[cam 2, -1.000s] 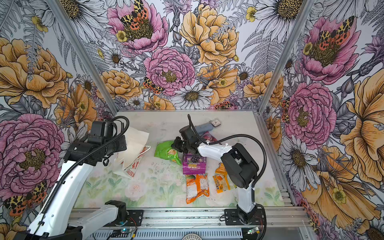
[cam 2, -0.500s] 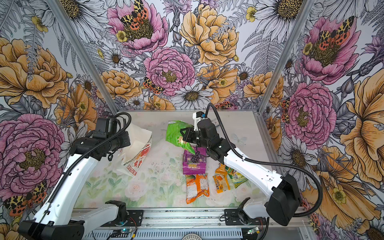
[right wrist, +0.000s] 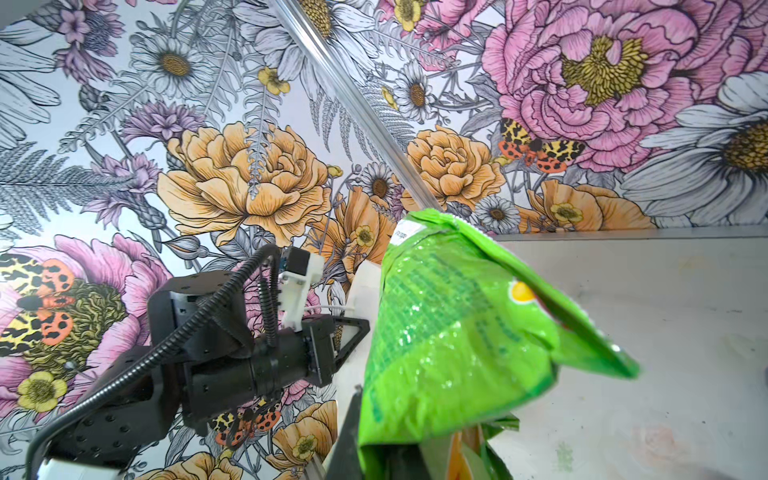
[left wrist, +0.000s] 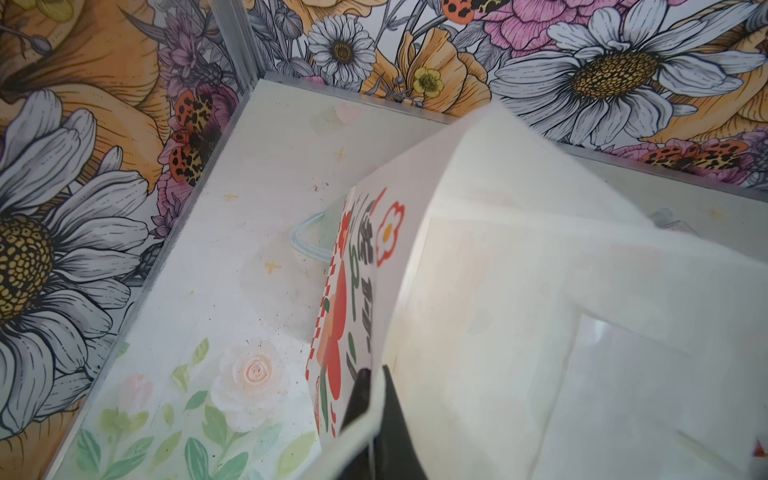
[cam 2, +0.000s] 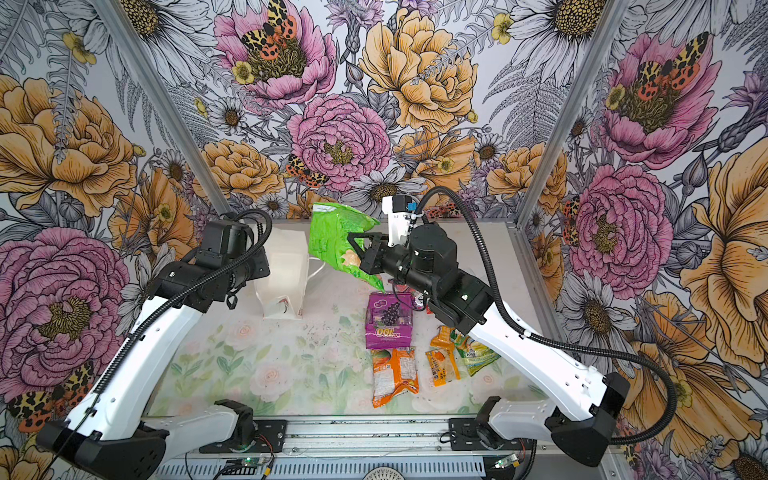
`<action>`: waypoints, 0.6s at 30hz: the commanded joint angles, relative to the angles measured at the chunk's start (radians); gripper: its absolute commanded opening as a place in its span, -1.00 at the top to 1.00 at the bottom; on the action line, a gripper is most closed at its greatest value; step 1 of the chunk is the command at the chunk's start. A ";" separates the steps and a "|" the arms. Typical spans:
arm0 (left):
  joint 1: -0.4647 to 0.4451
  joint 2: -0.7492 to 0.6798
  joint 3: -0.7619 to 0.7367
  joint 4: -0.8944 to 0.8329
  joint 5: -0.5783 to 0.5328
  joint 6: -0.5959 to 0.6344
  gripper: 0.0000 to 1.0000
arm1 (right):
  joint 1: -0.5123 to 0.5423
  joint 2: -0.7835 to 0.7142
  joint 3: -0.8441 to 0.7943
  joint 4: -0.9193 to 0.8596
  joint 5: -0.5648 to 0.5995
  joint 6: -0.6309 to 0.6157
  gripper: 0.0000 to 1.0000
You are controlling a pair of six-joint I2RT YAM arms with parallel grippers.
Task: Place the snacks into the paper bag
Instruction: 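Lift the green chip bag with the right gripper toward the paper bag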
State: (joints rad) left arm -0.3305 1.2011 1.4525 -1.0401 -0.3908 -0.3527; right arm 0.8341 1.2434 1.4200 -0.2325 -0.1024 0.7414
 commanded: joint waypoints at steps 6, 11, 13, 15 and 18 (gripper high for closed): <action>-0.022 0.067 0.050 0.057 -0.088 0.055 1.00 | 0.068 -0.013 0.048 -0.077 -0.022 -0.056 1.00; -0.043 0.076 0.037 0.064 -0.100 0.047 1.00 | 0.105 -0.018 0.075 -0.077 0.013 -0.060 1.00; -0.061 0.075 0.029 0.064 -0.117 0.036 1.00 | 0.108 -0.014 0.100 -0.075 0.040 -0.055 1.00; -0.081 0.075 0.025 0.063 -0.127 0.016 1.00 | 0.112 -0.007 0.118 -0.062 0.065 -0.039 0.99; -0.102 0.071 0.019 0.062 -0.129 -0.045 1.00 | 0.115 0.012 0.108 0.010 0.091 0.005 0.99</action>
State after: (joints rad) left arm -0.4149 1.2842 1.4826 -1.0084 -0.4862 -0.3386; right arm 0.9424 1.2449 1.4994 -0.3168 -0.0643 0.7162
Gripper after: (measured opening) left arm 0.050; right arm 0.090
